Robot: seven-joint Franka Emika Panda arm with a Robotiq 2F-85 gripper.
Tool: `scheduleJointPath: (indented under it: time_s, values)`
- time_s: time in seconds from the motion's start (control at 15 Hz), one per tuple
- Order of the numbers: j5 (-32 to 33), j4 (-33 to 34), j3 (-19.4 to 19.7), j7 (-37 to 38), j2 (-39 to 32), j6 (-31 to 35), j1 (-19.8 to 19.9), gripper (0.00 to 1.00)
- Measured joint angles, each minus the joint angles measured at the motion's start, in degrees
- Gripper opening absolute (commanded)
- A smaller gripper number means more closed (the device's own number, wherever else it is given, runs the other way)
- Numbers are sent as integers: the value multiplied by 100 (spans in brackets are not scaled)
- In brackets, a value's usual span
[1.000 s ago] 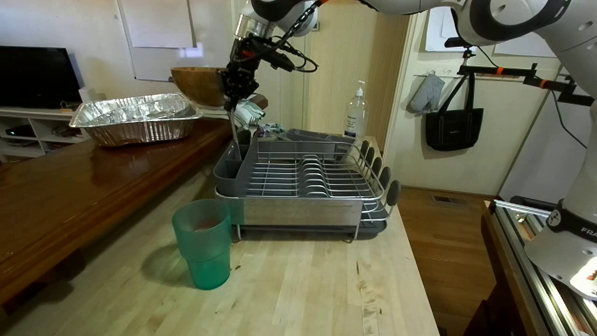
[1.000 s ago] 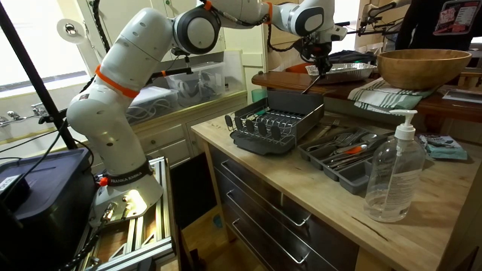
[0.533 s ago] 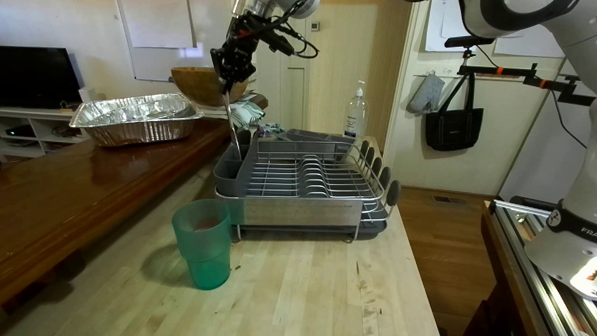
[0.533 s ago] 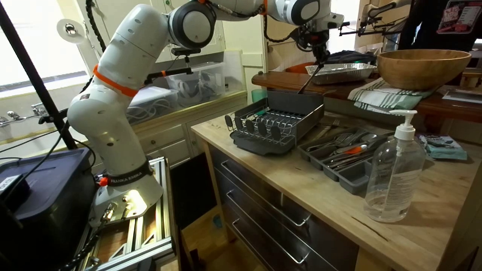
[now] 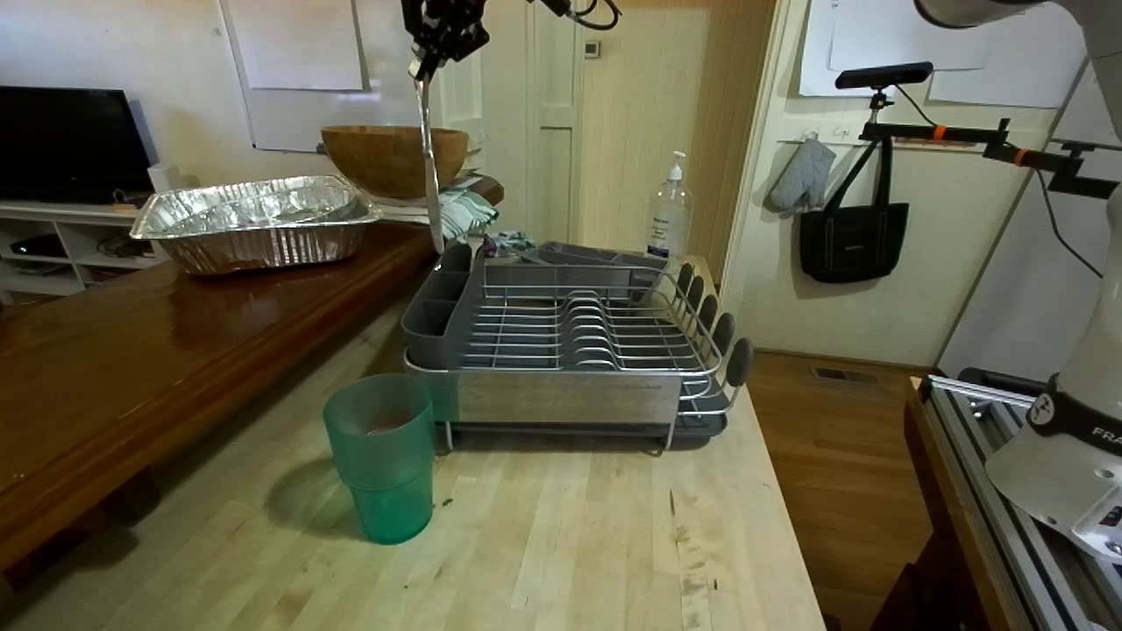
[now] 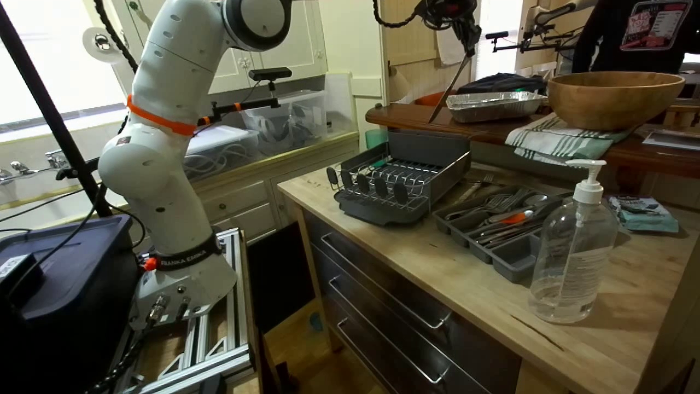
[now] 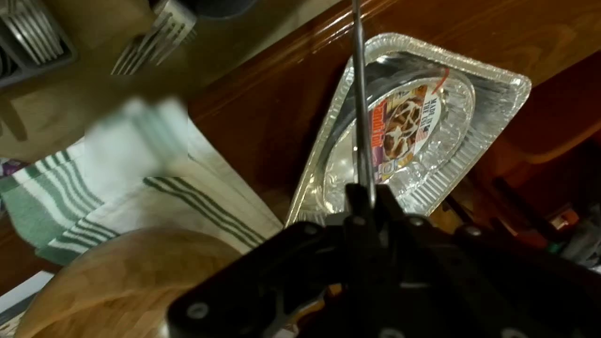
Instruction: Move the knife from the left rack to the right rack
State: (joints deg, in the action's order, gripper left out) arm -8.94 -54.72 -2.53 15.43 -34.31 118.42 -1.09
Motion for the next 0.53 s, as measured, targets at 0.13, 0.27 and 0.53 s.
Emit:
scheduleJointPath:
  time_s: [0.13, 0.27, 0.53]
  values:
    - [227, 16, 187, 0, 142, 0, 21, 2]
    - [589, 32, 450, -1, 255, -3, 58, 2]
    - [1216, 38, 1037, -3, 324, -119, 176, 2]
